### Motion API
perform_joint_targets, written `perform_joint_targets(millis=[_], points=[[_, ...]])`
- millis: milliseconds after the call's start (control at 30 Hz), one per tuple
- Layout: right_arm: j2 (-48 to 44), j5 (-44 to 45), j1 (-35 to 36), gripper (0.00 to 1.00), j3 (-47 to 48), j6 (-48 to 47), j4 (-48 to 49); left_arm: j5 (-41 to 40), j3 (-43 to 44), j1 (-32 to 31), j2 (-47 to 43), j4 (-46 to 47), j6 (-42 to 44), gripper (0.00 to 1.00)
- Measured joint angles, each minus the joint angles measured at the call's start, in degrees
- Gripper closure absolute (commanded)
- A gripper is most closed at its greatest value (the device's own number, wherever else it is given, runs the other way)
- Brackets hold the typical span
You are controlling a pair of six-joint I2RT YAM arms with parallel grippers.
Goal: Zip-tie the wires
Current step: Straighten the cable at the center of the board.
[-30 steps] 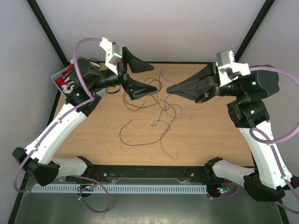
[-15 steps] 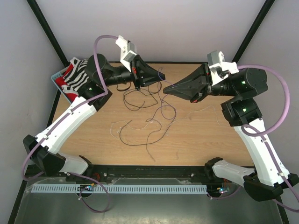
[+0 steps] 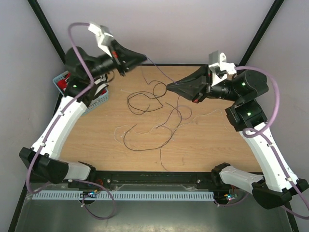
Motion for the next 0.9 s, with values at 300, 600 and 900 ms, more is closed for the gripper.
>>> perform_joint_targets(millis=[300,600,900], points=[[2.38,21.16,0.04,0.93,-1.97,-6.23,-8.00,-0.44,7.82,8.59,0.20,-3.06,-5.16,1.00],[7.34,45.86,-0.09,0.07,-1.27,-11.74,-14.93,-0.31,10.01,6.71,3.23,-6.32,-6.45,1.00],[3.98,51.91,-0.39,0.01,-9.53,-13.22,-15.13,-2.64,18.73,5.70,6.75,-10.43,-7.58,1.00]])
